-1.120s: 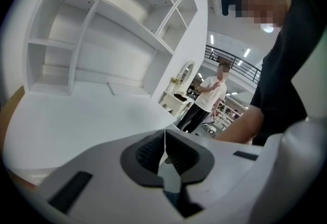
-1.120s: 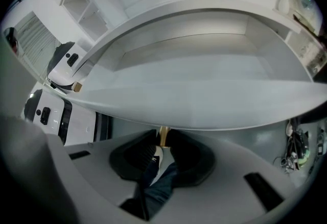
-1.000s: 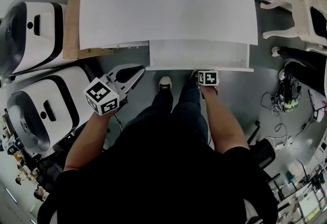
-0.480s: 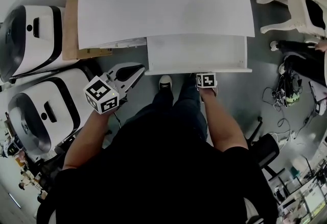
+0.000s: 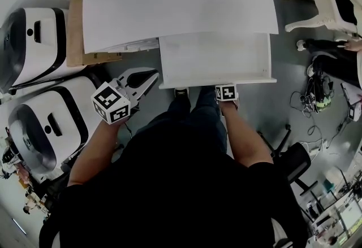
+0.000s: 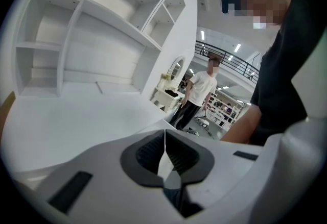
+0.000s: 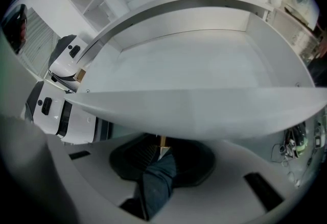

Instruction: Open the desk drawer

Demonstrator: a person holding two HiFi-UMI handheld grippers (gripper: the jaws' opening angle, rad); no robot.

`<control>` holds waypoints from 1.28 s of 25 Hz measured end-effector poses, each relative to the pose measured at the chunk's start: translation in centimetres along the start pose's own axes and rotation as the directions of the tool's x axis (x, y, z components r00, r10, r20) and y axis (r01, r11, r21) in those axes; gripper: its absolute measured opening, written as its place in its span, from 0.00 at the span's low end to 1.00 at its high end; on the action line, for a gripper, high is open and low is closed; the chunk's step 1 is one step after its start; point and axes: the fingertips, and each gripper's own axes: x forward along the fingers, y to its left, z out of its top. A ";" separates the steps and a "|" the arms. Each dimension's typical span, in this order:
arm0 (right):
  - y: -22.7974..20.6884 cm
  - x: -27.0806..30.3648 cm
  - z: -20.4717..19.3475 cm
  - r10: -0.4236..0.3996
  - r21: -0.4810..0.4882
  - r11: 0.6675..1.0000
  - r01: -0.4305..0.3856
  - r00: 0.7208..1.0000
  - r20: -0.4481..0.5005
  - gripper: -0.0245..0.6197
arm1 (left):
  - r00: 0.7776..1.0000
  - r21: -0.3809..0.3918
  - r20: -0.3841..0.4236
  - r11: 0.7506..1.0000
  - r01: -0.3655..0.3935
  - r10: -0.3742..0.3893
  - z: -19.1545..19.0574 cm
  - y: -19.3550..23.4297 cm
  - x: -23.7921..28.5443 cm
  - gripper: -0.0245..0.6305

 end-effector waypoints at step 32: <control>0.0 -0.1 -0.6 0.019 0.044 0.999 -0.020 1.000 0.021 0.18 | 1.000 0.024 -0.007 1.000 0.018 -0.018 0.0 -1.5 0.3 0.05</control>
